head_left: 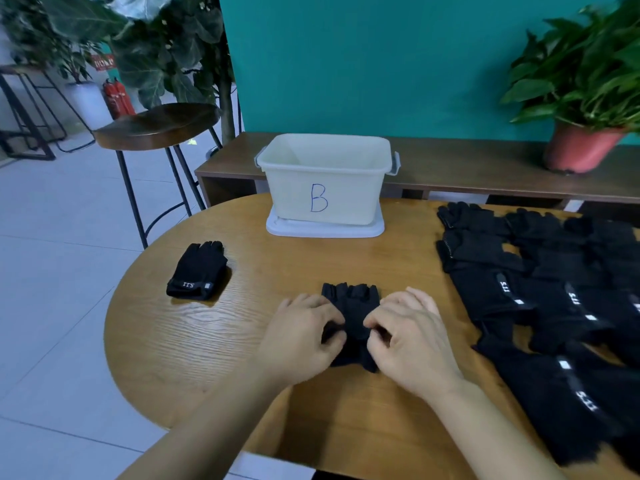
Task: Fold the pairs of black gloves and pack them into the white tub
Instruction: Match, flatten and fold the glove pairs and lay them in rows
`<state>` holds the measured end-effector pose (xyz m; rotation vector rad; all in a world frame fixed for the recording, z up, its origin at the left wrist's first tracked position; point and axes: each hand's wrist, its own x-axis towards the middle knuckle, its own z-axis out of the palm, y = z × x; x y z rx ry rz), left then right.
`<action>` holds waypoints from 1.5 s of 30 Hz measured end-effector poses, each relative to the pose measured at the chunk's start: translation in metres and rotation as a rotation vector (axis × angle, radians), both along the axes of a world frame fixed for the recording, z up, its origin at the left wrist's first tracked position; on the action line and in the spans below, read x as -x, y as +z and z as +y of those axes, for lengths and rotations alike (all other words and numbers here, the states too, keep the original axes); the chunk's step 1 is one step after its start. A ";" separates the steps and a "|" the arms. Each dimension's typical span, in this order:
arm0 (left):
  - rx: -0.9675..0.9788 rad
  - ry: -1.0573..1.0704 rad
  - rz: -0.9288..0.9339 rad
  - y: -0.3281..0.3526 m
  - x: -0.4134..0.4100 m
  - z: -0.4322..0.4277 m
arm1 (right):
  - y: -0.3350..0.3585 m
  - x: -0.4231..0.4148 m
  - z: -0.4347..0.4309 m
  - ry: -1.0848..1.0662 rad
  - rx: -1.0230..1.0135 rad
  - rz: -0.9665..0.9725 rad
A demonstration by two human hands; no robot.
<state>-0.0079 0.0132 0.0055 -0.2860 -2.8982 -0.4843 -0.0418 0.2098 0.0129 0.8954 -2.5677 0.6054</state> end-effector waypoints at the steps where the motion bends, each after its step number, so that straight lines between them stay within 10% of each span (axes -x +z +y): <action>1: 0.003 -0.063 -0.060 0.002 -0.003 0.000 | 0.003 -0.003 0.004 0.037 -0.071 -0.063; 11: 0.082 -0.052 -0.103 0.006 -0.009 0.006 | -0.002 -0.008 0.010 0.061 -0.279 -0.182; 20: -0.603 0.170 -0.266 0.066 -0.003 0.007 | 0.061 -0.011 0.014 0.079 0.361 -0.773; 32: -0.910 -0.108 -0.324 0.128 -0.022 0.010 | 0.110 -0.019 0.003 0.043 0.628 -0.573; 45: -1.055 -0.166 -0.292 0.135 -0.026 0.021 | 0.130 -0.013 0.024 0.215 0.674 -0.804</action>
